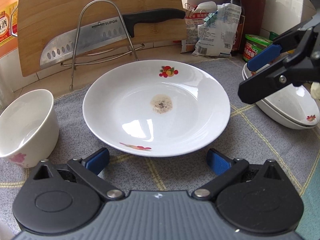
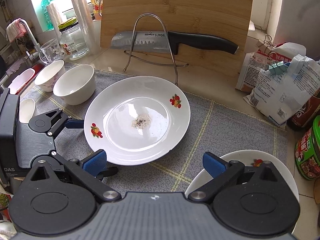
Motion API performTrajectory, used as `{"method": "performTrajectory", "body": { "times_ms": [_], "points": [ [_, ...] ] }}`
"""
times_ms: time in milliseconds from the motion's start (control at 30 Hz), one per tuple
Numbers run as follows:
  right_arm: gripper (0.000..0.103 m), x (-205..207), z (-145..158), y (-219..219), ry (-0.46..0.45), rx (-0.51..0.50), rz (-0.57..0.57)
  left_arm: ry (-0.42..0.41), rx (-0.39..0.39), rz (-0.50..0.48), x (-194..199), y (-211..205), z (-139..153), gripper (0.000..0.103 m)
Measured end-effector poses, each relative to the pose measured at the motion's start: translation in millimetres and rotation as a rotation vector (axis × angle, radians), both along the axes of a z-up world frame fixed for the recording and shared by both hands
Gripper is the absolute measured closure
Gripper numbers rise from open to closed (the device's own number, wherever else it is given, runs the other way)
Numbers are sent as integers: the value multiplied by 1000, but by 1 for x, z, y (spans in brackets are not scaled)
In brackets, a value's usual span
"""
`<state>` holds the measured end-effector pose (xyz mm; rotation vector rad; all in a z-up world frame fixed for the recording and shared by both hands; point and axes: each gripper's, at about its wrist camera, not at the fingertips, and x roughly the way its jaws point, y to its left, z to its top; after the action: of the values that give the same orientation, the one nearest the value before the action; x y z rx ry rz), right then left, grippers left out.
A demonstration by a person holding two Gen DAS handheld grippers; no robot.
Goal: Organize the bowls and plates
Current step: 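Move the right tool toward the flower-print plate by the cutting board, then grasp the flower-print plate rim with the right tool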
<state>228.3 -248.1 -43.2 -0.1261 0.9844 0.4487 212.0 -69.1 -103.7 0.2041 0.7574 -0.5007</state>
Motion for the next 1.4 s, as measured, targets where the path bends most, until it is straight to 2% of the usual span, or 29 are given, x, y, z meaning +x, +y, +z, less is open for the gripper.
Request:
{"method": "performTrajectory", "body": {
  "times_ms": [467,733,1167,1400],
  "points": [
    [0,75,-34,6,127,23,20,-30,-18,25,7,1,-2,0],
    [0,99,-57,15,204,47,54,-21,-11,11,6,1,-1,0],
    [0,126,-60,26,202,108,128,-36,-7,-30,6,5,-1,1],
    [0,137,-59,19,240,152,149,-69,7,-60,4,4,-1,1]
  ]
}}
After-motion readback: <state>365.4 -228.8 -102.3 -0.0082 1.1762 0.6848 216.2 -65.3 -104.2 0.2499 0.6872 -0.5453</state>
